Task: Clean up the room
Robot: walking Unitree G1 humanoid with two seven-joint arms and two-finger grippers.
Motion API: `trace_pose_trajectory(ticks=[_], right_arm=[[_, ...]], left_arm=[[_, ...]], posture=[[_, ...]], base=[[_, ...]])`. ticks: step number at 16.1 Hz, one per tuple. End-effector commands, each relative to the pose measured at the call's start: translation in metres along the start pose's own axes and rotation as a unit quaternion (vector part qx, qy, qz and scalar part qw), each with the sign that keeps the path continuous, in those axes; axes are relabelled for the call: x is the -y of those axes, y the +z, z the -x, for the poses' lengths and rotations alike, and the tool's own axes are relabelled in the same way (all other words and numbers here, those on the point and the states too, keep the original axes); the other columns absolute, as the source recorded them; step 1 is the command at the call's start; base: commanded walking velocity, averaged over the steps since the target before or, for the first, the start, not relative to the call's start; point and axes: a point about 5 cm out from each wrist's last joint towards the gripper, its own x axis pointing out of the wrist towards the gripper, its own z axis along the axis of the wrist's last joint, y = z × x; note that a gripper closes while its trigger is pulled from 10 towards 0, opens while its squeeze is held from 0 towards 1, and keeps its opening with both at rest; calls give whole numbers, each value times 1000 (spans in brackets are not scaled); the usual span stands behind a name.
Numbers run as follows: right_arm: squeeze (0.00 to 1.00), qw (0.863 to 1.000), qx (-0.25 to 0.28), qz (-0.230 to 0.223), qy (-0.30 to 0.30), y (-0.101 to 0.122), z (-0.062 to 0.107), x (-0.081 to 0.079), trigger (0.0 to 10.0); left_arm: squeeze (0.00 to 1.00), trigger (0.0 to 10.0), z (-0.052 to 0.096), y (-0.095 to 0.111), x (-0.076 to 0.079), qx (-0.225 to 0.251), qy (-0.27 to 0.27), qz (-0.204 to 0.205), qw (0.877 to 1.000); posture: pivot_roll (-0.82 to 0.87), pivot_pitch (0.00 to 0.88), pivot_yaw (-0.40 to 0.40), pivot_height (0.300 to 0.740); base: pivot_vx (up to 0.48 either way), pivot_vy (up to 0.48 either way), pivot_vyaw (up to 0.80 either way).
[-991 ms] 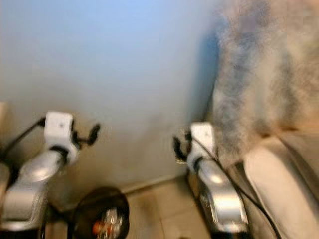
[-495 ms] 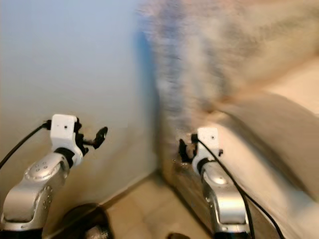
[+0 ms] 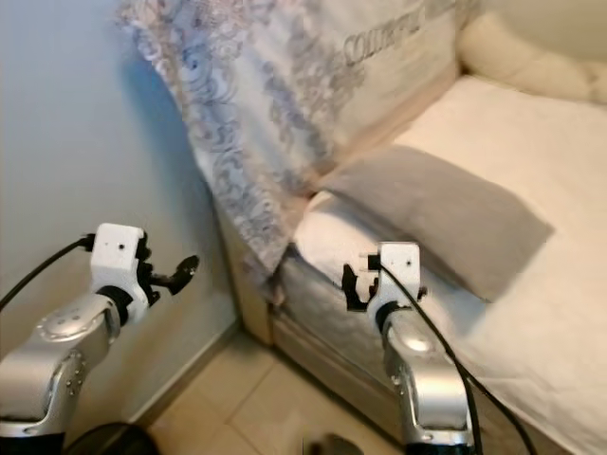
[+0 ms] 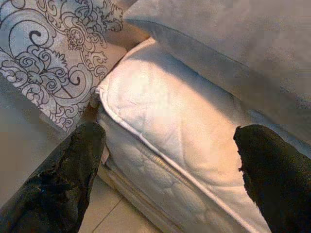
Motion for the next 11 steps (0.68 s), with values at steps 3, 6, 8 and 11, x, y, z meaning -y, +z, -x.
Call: trace_pose_trajectory(ticks=[3, 6, 8, 11], right_arm=[[1000, 1000, 9, 2, 4, 7, -2, -1, 10000], [1000, 1000, 4, -4, 8, 6, -2, -2, 10000], [1000, 1000, 4, -3, 8, 6, -2, -3, 10000], [1000, 1000, 6, 1, 2, 6, -3, -1, 10000]], left_arm=[[1000, 10000, 0, 1, 8, 1, -26, 5, 1000], [1000, 10000, 0, 3, 7, -5, -34, 26, 999], [1000, 10000, 1, 4, 6, 0, -28, 38, 999], [1000, 10000, -2, 11, -3, 16, 17, 35, 999]], posture=[[53, 0, 33, 740], [55, 0, 32, 740], [57, 0, 33, 740], [58, 0, 33, 740]], base=[[0, 0, -735], [0, 0, -738], [0, 0, -734], [0, 0, -733]])
